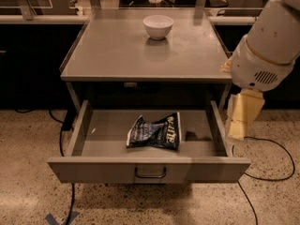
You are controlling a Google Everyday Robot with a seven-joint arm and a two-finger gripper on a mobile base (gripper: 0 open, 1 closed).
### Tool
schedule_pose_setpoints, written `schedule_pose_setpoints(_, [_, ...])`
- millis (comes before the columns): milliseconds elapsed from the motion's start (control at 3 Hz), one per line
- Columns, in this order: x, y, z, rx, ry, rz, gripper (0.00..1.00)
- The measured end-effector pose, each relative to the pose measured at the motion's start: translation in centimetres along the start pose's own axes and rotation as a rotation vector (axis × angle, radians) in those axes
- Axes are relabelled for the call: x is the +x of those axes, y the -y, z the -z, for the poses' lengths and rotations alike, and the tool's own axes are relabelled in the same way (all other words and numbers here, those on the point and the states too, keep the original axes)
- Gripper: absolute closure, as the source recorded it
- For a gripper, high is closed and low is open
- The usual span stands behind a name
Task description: Pick blue chip bag from top drawer and place on counter
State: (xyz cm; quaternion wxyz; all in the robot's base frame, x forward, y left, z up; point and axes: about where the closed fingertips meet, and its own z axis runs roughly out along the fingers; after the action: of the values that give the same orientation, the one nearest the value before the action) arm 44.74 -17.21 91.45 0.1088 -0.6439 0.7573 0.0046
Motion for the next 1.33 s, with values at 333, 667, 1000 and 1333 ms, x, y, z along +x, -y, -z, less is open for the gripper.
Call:
schedule_pose_setpoints(333, [0.0,0.0,-2.8,-0.037,-0.003,0.002,0.00])
schedule_pose_setpoints(667, [-0.6,0.3,-4.6,-0.051,-0.007,0.016,0.00])
schedule_pose_setpoints(1000, [-1.5,0.8,-5.9,-0.043,-0.006,0.035,0.00])
schedule_pose_setpoints(1333, [-2.7,1.3,-6.9,-0.019,-0.012,0.064,0.00])
